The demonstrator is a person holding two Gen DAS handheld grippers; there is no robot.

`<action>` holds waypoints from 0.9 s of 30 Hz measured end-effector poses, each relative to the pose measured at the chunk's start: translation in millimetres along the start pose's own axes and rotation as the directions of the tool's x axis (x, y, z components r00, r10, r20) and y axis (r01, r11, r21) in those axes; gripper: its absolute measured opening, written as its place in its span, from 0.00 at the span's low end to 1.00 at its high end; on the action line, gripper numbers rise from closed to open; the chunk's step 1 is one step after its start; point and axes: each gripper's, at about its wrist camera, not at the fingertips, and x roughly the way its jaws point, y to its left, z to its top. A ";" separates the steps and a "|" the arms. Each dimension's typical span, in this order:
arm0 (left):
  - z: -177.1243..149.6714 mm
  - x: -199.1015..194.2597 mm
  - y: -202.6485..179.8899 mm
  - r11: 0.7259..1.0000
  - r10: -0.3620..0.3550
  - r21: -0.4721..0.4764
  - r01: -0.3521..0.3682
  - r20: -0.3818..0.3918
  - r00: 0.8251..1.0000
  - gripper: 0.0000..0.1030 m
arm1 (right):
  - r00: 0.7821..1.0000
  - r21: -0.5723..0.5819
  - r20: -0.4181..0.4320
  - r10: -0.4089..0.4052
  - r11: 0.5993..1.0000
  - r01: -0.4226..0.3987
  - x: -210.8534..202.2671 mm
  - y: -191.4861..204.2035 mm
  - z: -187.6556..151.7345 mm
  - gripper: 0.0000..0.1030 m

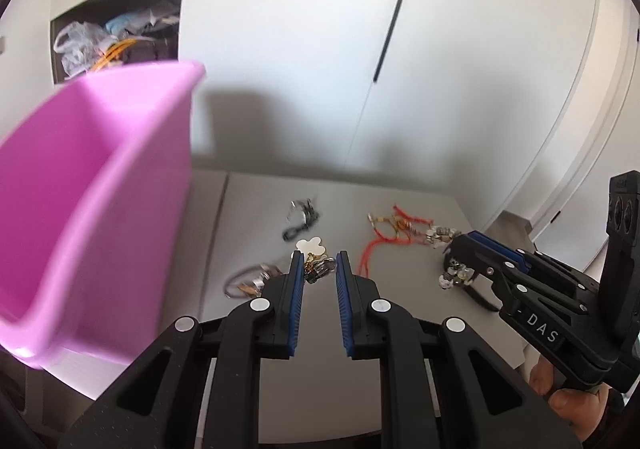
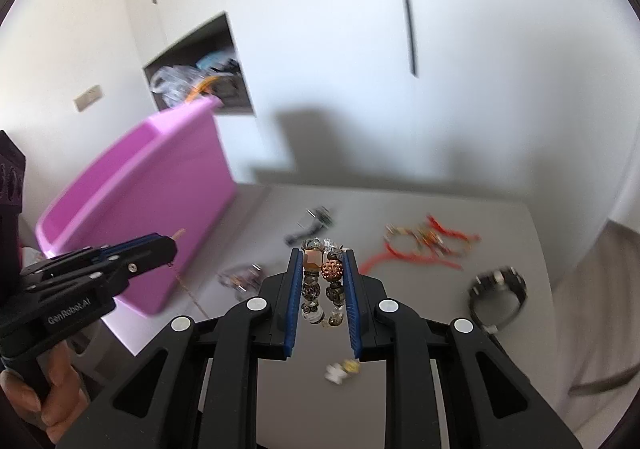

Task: Organize jewelry
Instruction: 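Carry both bracelets over the pink tub and open both tools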

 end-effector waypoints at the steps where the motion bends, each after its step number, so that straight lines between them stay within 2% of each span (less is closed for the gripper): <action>1: 5.6 -7.1 3.3 1.000 0.003 -0.001 -0.003 0.011 1.000 0.16 | 1.000 -0.008 0.010 0.010 1.000 -0.010 -1.9 6.1 5.8 0.19; 9: 46.9 -59.0 45.6 0.997 0.074 -0.021 -0.072 0.113 0.991 0.16 | 0.985 -0.107 0.083 0.150 0.984 -0.141 -9.4 72.7 63.8 0.19; 13: 58.9 -72.9 81.0 0.987 0.157 -0.060 -0.150 0.132 0.979 0.16 | 0.970 -0.169 0.088 0.226 0.963 -0.209 -2.9 113.1 85.1 0.19; 21: 64.8 -74.9 149.8 0.950 0.291 -0.143 -0.277 0.093 0.952 0.16 | 0.932 -0.236 -0.014 0.361 0.905 -0.354 42.4 184.7 110.8 0.19; 24: 62.6 -66.8 171.2 0.938 0.317 -0.169 -0.303 0.061 0.946 0.16 | 0.919 -0.234 -0.083 0.386 0.889 -0.394 66.3 202.6 112.4 0.19; 27: 58.9 -59.3 186.6 0.928 0.337 -0.179 -0.327 0.029 0.941 0.16 | 0.914 -0.234 -0.139 0.381 0.884 -0.404 89.1 214.1 111.1 0.19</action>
